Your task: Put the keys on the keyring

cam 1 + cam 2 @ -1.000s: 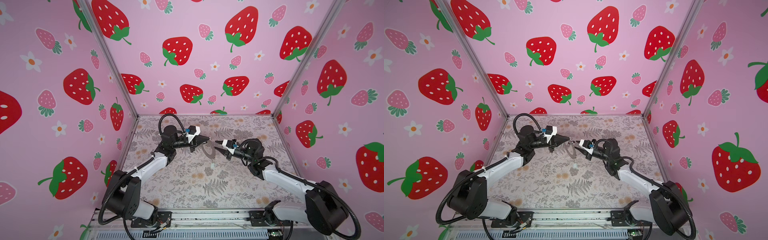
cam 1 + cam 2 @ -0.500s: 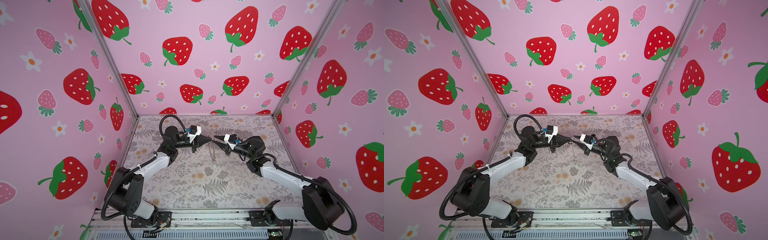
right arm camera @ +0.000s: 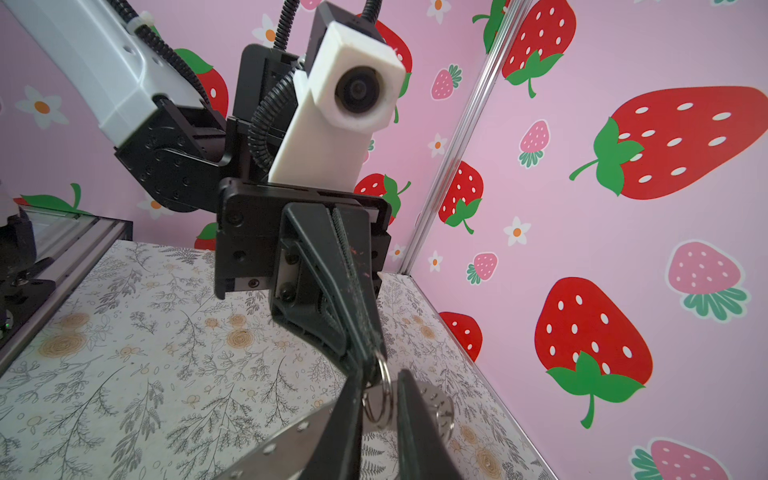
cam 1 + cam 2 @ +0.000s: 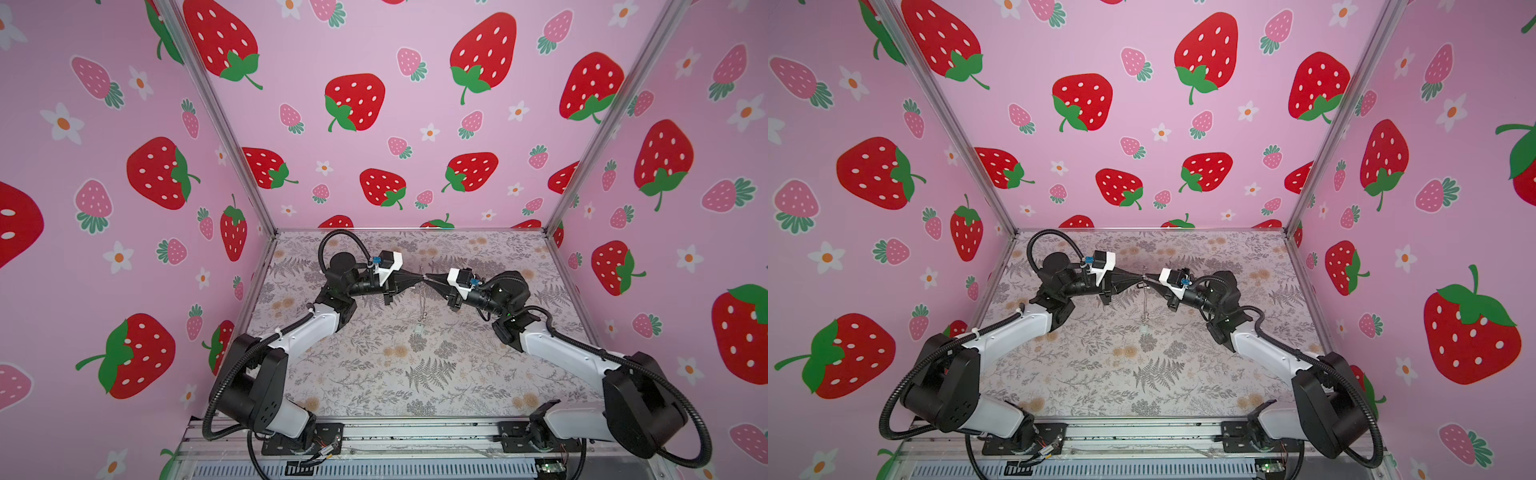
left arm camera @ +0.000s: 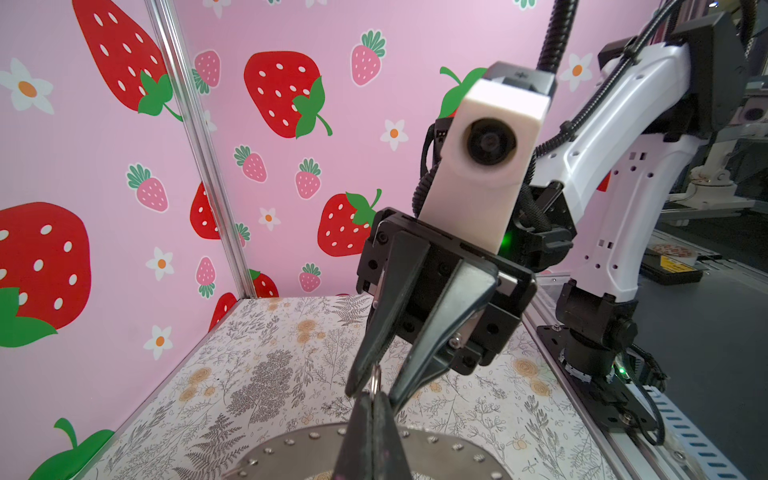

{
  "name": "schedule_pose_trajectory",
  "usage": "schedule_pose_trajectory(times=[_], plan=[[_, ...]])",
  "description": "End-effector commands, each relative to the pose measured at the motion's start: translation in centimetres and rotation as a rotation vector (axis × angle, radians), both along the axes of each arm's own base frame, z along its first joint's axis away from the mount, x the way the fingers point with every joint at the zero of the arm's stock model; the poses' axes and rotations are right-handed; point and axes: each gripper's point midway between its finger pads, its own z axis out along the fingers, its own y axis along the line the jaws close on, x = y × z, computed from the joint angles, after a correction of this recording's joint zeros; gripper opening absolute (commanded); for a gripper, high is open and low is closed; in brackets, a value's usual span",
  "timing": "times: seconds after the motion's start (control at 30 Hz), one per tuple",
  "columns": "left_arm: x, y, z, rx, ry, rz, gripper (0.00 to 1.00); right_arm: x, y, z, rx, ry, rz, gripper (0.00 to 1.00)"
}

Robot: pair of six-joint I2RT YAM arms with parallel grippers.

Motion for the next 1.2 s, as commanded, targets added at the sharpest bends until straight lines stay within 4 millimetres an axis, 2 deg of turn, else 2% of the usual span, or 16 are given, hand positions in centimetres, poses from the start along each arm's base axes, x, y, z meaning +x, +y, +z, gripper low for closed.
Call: schedule_pose_trajectory(times=[0.0,0.1,0.2,0.37,0.5,0.53,0.57,0.6,0.67,0.87,1.17], plan=[[-0.8,-0.1,2.2,-0.038,-0.084,-0.029,0.0,0.0,0.5,0.0,-0.011,0.021,0.036,0.16],[-0.9,-0.1,2.0,-0.034,-0.081,-0.032,0.0,0.2,0.5,-0.3,-0.015,0.028,0.034,0.15],[-1.0,-0.1,2.0,-0.029,-0.083,-0.037,0.0,0.2,0.4,0.0,-0.012,0.012,0.029,0.07],[-1.0,-0.2,1.7,-0.016,-0.079,-0.041,0.0,-0.1,0.3,0.8,0.006,-0.01,0.036,0.04],[-1.0,-0.2,1.1,0.016,-0.079,-0.043,0.0,-0.1,0.3,0.6,-0.007,-0.005,0.033,0.0],[-0.9,-0.1,0.8,0.034,-0.079,-0.038,0.02,0.0,0.3,0.4,-0.017,-0.003,0.03,0.0],[-0.9,-0.1,0.5,0.063,-0.086,-0.031,0.14,0.1,0.3,0.1,-0.036,0.005,0.028,0.0],[-0.9,0.1,0.2,0.1,-0.105,-0.018,0.23,0.2,0.3,-0.3,-0.063,0.018,0.021,0.0],[-0.9,0.5,-0.2,0.173,-0.149,0.018,0.28,0.5,0.5,-1.3,-0.13,0.055,0.023,0.0],[-1.1,1.5,-0.4,0.313,-0.284,0.081,0.31,1.0,0.7,-3.4,-0.288,0.147,0.024,0.0],[-0.7,0.8,-1.5,0.458,-0.404,0.142,0.31,1.0,1.0,-3.9,-0.347,0.191,0.044,0.0]])
